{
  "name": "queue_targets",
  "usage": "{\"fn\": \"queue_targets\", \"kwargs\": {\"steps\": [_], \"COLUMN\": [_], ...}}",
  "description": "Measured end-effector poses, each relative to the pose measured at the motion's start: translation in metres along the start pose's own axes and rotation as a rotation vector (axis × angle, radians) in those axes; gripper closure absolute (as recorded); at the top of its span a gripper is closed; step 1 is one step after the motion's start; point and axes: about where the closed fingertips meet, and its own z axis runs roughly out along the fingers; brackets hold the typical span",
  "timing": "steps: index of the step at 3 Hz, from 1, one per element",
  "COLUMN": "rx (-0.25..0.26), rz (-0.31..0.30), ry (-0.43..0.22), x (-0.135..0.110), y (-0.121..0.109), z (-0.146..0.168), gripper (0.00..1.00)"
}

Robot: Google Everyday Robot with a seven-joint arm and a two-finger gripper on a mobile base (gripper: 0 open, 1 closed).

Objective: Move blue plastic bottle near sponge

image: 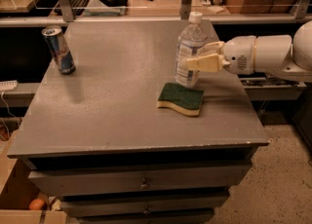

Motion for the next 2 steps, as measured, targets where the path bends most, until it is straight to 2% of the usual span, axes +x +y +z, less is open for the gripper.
{"fn": "queue_targets", "kwargs": {"steps": [2], "rx": [-0.104], "rz": [-0.006], "ry": [0.008], "x": [0.019], "y": [0.023], "z": [-0.004], "gripper": [0.35]}}
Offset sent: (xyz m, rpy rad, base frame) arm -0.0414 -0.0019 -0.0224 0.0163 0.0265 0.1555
